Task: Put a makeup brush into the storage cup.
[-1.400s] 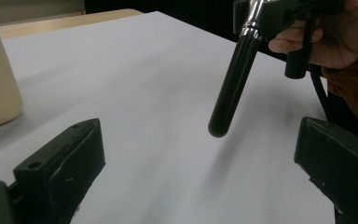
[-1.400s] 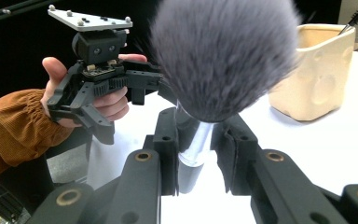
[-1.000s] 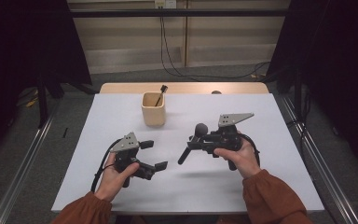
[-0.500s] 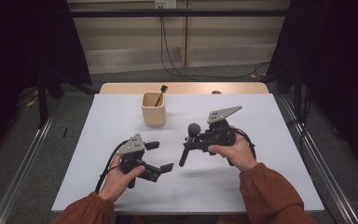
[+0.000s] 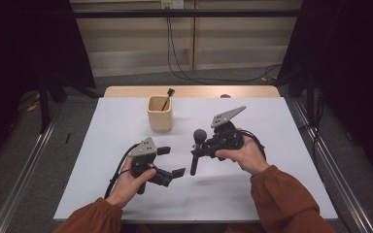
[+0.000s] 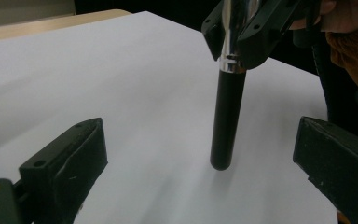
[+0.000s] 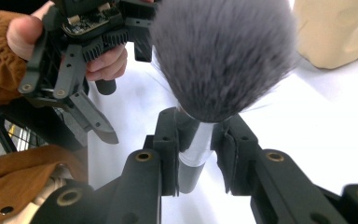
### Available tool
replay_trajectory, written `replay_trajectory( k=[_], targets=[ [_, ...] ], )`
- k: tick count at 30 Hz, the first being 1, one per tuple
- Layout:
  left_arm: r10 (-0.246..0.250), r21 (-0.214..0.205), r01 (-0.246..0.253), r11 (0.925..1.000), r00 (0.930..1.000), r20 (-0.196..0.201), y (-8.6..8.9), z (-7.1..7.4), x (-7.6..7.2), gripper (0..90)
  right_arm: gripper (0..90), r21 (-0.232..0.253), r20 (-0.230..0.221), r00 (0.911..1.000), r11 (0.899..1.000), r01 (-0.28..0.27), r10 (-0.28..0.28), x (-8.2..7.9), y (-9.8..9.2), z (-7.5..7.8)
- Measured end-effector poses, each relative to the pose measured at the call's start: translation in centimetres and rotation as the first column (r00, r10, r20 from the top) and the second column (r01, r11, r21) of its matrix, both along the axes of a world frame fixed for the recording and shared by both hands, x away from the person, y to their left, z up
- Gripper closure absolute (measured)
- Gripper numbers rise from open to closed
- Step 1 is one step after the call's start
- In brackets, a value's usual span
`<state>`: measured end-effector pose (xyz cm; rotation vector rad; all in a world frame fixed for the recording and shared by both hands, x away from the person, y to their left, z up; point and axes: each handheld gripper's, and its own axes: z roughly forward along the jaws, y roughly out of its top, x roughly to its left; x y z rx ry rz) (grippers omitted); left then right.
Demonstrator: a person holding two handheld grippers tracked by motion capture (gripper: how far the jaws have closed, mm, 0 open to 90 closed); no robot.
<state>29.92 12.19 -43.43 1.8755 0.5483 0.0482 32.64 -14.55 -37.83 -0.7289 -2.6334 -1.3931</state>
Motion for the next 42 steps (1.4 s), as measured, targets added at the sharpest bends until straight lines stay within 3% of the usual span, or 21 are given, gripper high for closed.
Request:
replay_trajectory(
  k=[7,18,21,25,29,36,42],
  targets=[
    [-0.029,0.026,0.028,0.9992,0.9995,0.014,-1.2,0.3,0.4,2.7,71.1,-0.053,-0.008,0.9999,0.999,-0.007,0.006,0.3,0.5,-0.3],
    [-0.073,0.065,0.073,0.9953,0.9973,0.002,-2.8,-0.4,0.7,2.9,71.1,-0.048,-0.005,0.9999,0.999,-0.010,0.010,0.5,1.0,-0.1],
    [-0.073,0.050,0.072,0.9961,0.9972,0.015,-3.1,-0.6,0.9,3.6,71.1,-0.043,-0.007,0.9999,0.999,-0.013,0.013,0.5,1.1,-0.1],
    [-0.068,0.100,0.060,0.9932,0.9953,0.070,-3.5,-0.6,0.8,12.6,71.1,-0.037,-0.001,0.9999,0.999,-0.014,0.014,0.5,1.2,-0.1],
    [-0.054,0.080,0.050,0.9955,0.9973,0.050,-3.5,-0.8,0.9,18.7,71.1,-0.037,0.006,0.9999,0.999,-0.010,0.010,0.4,1.2,-0.2],
    [-0.075,0.048,0.073,0.9962,0.9964,0.039,-3.5,-1.0,1.1,38.2,71.1,-0.029,0.006,1.0000,1.000,-0.005,0.005,0.4,1.2,-0.4],
    [-0.084,0.047,0.083,0.9954,0.9959,0.033,-3.7,-1.1,1.0,49.0,71.0,-0.032,0.010,0.9999,0.999,-0.008,0.008,0.3,1.3,-0.4]
  ],
)
